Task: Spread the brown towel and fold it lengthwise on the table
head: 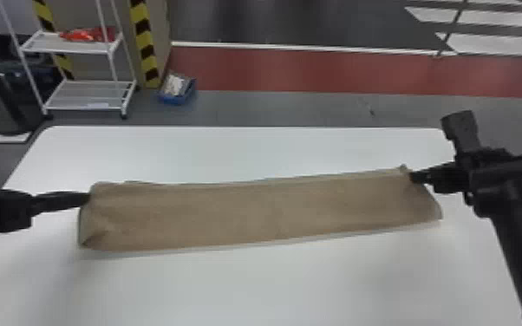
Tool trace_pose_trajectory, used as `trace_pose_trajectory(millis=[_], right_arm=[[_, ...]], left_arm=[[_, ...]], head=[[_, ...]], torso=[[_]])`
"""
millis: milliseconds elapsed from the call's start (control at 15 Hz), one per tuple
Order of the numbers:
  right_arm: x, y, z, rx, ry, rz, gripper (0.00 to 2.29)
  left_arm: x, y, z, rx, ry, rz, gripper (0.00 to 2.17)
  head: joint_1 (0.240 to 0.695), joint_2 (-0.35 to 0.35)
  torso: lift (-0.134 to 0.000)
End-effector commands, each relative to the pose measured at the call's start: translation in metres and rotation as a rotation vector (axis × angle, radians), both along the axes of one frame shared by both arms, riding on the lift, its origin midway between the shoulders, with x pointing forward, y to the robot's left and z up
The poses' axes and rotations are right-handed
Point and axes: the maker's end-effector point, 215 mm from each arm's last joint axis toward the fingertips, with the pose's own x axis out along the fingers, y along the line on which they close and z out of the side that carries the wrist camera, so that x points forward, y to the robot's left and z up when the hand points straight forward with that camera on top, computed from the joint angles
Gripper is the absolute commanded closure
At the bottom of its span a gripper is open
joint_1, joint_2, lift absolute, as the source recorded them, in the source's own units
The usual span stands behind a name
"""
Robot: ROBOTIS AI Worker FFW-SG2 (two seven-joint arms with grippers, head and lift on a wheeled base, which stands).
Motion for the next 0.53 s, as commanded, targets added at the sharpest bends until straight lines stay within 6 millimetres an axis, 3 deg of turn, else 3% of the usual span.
trace_pose_trajectory(millis=[0, 333, 400, 467], right_arm=[[-0.0002, 0.0015, -0.0003, 0.004, 0.001, 0.004, 1.15], [-0.0069, 0.0025, -0.0064, 0.017, 0.02, 0.01, 1.11], [-0.0058, 0.0013, 0.0033, 0.016, 0.007, 0.006, 1.06], [-0.009, 0.0022, 0.0005, 0.018, 0.017, 0.005, 0.92]], left_arm=[[0.0, -0.0009, -0.0003, 0.0, 0.001, -0.002, 1.51], [-0.0009, -0.0007, -0.0029, 0.001, 0.004, -0.002, 1.51], [-0.0017, -0.0024, -0.0042, 0.001, 0.007, -0.006, 1.51], [-0.0017, -0.0024, -0.0042, 0.001, 0.007, -0.006, 1.51]], head=[[0.695, -0.072], [0.695, -0.069], [0.695, -0.069], [0.695, -0.07]], torso=[[-0.124], [-0.124], [-0.124], [-0.124]])
